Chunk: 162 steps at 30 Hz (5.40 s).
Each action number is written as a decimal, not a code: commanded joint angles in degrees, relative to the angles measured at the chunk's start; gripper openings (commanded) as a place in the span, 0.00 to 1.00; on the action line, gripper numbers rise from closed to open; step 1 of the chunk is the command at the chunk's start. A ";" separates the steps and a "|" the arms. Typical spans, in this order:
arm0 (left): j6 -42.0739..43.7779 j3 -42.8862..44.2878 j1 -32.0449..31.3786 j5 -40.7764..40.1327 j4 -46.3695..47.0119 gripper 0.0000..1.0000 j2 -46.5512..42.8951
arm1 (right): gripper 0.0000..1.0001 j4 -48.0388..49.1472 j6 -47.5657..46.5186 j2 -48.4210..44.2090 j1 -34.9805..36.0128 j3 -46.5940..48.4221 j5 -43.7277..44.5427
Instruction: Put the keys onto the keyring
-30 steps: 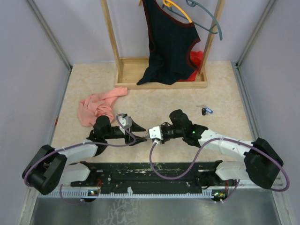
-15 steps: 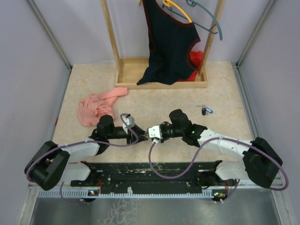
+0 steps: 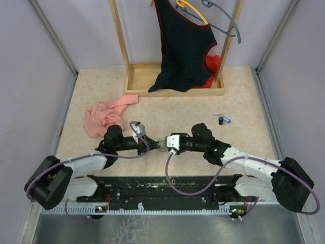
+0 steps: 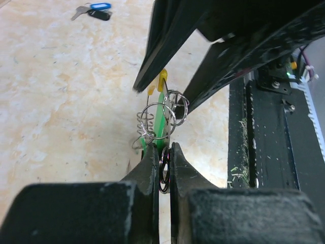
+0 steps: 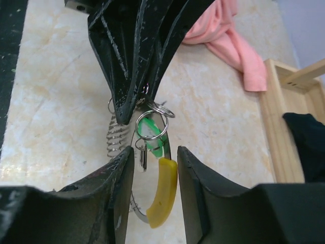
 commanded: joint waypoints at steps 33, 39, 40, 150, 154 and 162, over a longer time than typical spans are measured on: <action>-45.91 -6.43 -4.16 -36.09 6.69 0.01 -5.86 | 0.62 70.70 26.20 28.21 8.31 -11.46 17.94; -45.33 -6.52 -4.66 -37.19 6.32 0.01 -6.80 | 0.64 71.17 27.52 32.57 8.31 -10.72 16.74; -45.07 -6.41 -4.83 -37.37 6.08 0.01 -6.87 | 0.65 71.42 27.48 33.11 8.31 -10.62 16.57; 22.50 -13.31 -11.04 -24.91 31.62 0.27 -5.37 | 0.00 63.45 31.91 20.46 0.49 -14.44 -3.03; 22.30 -13.69 -11.05 -26.43 31.45 0.25 -6.23 | 0.00 63.34 31.83 20.28 0.53 -14.37 -3.29; 22.90 -14.36 -11.03 -23.55 27.11 0.42 -9.27 | 0.00 62.21 31.23 20.12 0.55 -14.46 -2.94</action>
